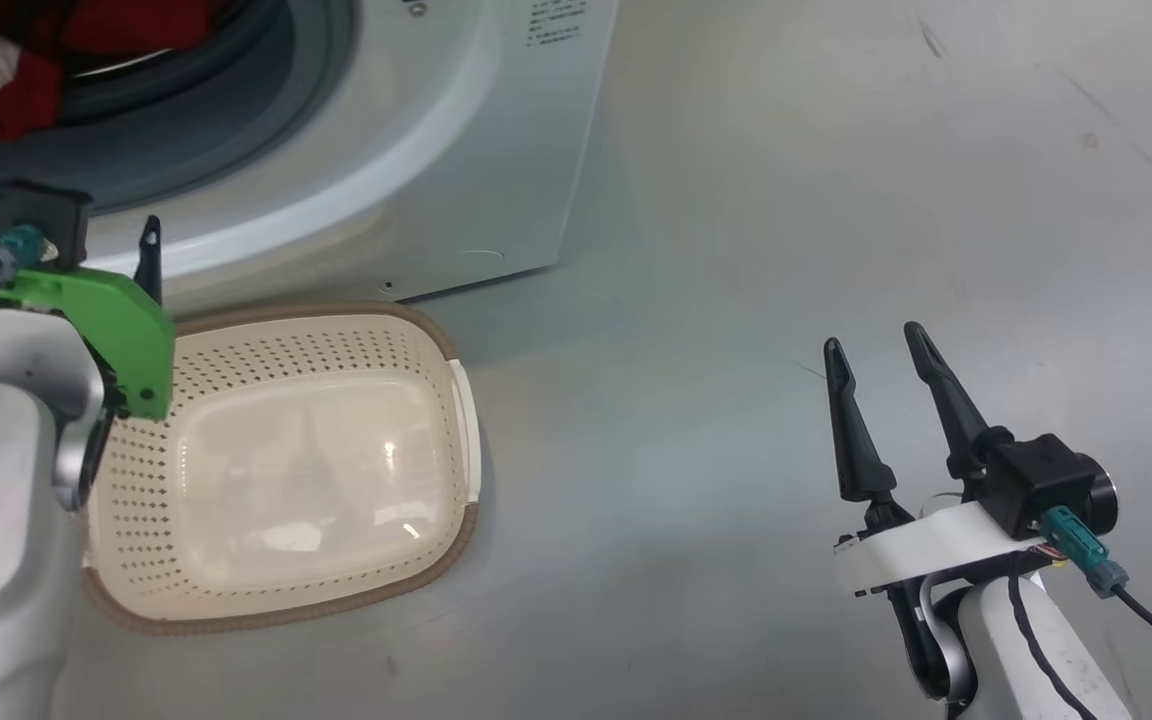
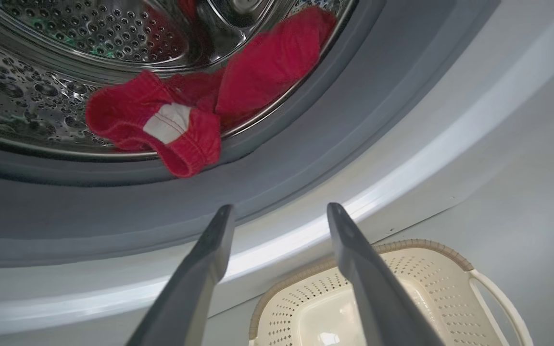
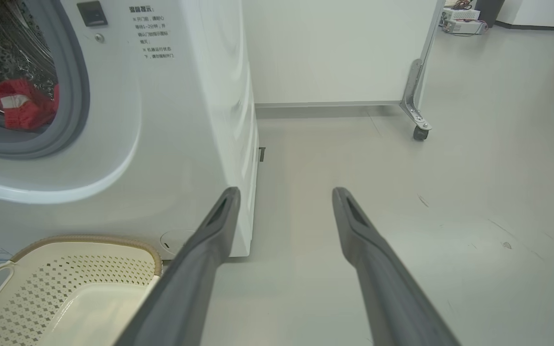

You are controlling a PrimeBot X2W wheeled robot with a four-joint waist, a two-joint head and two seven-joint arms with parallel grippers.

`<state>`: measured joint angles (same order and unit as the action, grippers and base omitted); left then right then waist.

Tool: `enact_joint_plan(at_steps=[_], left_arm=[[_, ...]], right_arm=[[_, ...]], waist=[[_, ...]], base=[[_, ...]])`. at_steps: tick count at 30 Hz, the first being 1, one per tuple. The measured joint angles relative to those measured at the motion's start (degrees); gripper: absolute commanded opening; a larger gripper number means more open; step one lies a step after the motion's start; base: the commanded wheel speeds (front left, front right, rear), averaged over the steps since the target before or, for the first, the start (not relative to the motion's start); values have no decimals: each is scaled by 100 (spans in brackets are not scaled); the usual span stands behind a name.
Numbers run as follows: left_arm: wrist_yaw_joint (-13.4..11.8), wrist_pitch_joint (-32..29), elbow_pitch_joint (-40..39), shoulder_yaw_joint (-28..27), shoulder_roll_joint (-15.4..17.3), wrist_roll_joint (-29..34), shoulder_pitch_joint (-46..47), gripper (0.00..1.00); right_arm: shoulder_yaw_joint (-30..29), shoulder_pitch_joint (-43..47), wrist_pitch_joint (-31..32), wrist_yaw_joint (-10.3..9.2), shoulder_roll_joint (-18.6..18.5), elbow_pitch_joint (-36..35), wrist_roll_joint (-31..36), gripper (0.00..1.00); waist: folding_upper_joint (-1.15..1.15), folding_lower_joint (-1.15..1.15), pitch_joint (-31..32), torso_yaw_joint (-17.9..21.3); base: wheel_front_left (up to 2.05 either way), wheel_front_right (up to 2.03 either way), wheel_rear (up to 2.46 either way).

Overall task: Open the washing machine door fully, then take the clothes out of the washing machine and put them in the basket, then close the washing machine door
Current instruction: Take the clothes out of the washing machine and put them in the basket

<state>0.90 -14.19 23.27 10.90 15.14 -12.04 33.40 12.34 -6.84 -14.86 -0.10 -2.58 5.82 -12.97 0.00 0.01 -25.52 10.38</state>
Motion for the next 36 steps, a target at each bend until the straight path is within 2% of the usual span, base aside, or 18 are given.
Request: enact_joint_plan(at_steps=[4,9,16,27,35,36], left_arm=[[100,-310,129,1,171,92,409,100],[101,-651,253,-92,364,129,926,100],[120,-1058,408,-187,848,367,1641,100],[145,-1619,624,-409,1258,367,2266,100],[162,-1911,829,-491,1463,449,2448,100],[143,-1912,836,-512,1471,449,2456,91]], right_arm=[[88,-108,0,-16,1,-2,-182,100],[198,-160,0,-65,1,-2,-323,100],[374,-316,0,-185,2,-4,-532,100],[465,-506,0,-309,5,-146,-732,100],[549,-664,0,-318,10,-177,-822,100],[555,-692,0,-320,10,-182,-828,100]], waist=[[0,0,-181,223],[0,0,-392,453],[0,0,-671,755],[0,0,-1083,996],[0,0,-1337,1041],[0,0,-1358,1044]], base=[[0,0,0],[0,0,0],[0,0,0],[0,0,0],[0,0,0],[0,0,0]])
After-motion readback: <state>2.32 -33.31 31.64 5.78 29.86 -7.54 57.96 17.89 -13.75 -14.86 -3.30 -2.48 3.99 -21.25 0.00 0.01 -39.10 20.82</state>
